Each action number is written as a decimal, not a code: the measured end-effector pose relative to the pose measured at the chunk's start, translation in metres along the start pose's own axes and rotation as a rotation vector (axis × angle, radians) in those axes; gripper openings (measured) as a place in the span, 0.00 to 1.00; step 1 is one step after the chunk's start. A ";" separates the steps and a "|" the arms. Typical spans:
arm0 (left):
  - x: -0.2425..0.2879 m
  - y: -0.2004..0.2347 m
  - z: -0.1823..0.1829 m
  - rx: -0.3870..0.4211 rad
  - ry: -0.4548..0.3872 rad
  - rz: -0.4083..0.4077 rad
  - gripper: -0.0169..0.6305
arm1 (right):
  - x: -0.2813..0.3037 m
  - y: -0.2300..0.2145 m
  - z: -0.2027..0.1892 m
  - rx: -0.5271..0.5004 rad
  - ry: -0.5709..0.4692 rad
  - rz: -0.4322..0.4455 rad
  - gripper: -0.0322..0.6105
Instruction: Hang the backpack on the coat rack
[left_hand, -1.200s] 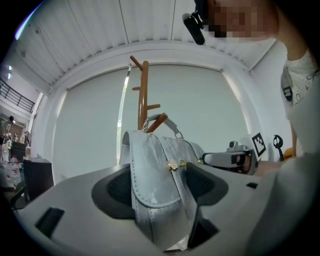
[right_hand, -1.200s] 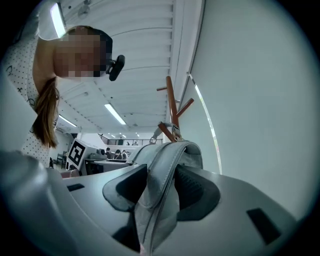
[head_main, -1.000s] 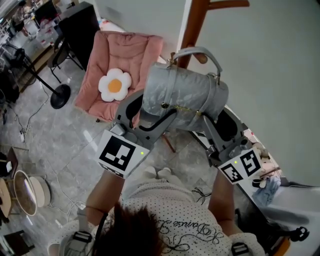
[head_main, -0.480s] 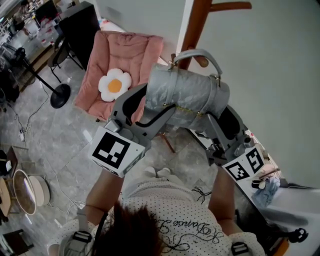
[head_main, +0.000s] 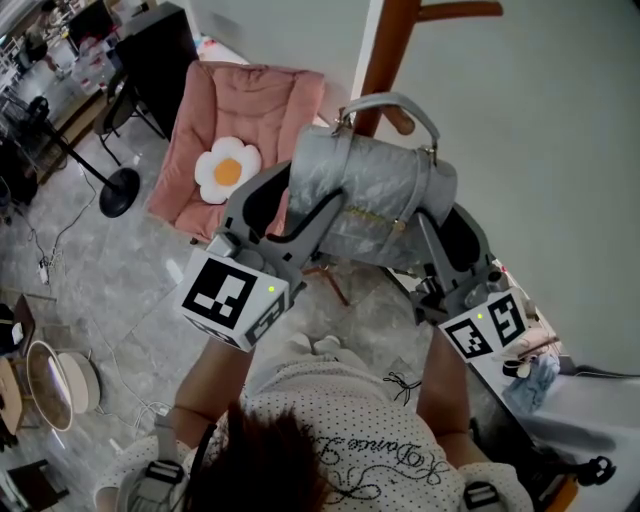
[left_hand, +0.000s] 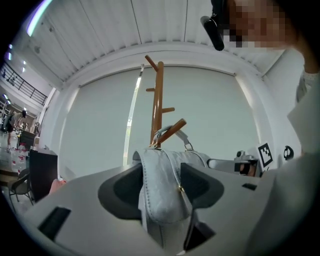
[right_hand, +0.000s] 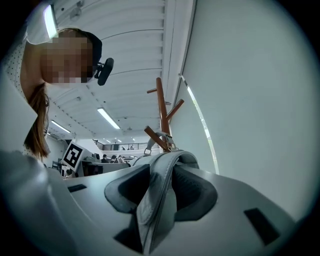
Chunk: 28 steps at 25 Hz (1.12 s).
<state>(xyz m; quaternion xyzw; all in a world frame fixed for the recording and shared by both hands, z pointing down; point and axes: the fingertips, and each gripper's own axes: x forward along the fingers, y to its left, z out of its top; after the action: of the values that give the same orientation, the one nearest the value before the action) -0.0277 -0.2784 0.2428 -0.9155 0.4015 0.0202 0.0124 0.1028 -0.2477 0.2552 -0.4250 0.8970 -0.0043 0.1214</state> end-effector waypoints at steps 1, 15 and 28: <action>0.001 0.001 0.001 0.003 -0.001 0.004 0.39 | 0.002 -0.001 0.000 0.004 0.002 0.002 0.28; 0.005 0.003 -0.002 0.047 0.003 0.056 0.39 | 0.008 -0.010 -0.004 -0.013 0.005 0.016 0.29; 0.007 0.003 -0.018 0.057 0.004 0.063 0.39 | 0.006 -0.017 -0.021 0.002 0.035 -0.014 0.30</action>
<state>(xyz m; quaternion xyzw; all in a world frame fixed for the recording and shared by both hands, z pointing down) -0.0245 -0.2858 0.2604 -0.9017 0.4308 0.0074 0.0371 0.1073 -0.2649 0.2764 -0.4312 0.8959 -0.0136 0.1062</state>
